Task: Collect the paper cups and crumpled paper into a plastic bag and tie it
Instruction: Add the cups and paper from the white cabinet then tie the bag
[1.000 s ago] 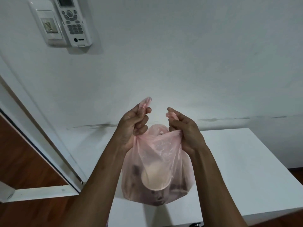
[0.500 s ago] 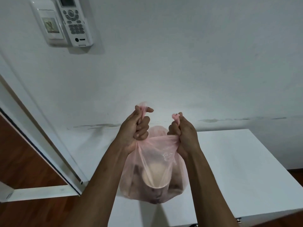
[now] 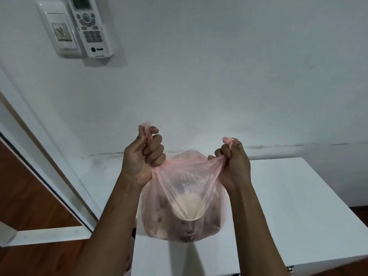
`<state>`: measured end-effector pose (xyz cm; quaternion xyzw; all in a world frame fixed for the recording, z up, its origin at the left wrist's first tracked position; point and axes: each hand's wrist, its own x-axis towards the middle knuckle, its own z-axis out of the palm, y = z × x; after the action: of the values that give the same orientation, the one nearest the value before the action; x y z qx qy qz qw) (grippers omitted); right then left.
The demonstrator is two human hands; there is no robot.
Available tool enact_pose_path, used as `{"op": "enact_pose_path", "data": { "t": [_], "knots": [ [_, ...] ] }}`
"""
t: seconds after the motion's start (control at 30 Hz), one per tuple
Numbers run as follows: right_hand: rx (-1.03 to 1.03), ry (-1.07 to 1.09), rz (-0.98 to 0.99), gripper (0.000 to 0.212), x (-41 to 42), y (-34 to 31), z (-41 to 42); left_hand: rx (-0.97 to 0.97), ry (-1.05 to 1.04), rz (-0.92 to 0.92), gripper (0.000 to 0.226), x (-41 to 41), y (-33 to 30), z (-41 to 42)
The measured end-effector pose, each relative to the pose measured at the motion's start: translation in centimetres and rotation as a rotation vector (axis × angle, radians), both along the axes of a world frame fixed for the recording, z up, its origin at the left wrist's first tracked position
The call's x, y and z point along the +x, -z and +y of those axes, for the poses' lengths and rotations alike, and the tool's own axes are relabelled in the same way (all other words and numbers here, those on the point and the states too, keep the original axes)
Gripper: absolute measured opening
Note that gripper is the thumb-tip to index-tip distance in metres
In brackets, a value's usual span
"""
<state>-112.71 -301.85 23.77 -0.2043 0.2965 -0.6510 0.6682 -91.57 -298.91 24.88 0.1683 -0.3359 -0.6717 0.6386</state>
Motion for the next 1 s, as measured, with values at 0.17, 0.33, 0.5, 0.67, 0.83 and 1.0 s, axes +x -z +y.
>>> {"op": "enact_pose_path", "data": {
  "t": [0.17,0.33,0.5,0.67,0.83,1.0],
  "knots": [
    [-0.079,-0.113,-0.015,0.011,0.0,0.2,0.0,-0.063,0.05,-0.001,0.031,-0.2,-0.1,0.0],
    [-0.182,-0.094,0.327,0.028,-0.3,0.3,0.2,-0.077,0.075,0.032,0.043,0.5,0.2,0.0],
    [-0.136,0.074,0.922,0.05,-1.2,0.5,0.5,-0.088,0.065,0.016,0.033,0.8,0.2,-0.1],
    [-0.193,0.28,1.325,0.04,-0.8,1.6,0.2,-0.102,0.061,-0.036,0.02,1.0,-0.1,-0.2],
    [-0.062,0.225,1.211,0.042,-2.7,1.1,-0.5,-0.089,0.004,-0.042,0.025,2.5,-0.1,-0.2],
    [-0.043,0.001,0.695,0.028,-2.7,0.5,0.0,-0.014,-0.033,-0.086,0.042,2.0,-0.3,-0.1]
  ]
}}
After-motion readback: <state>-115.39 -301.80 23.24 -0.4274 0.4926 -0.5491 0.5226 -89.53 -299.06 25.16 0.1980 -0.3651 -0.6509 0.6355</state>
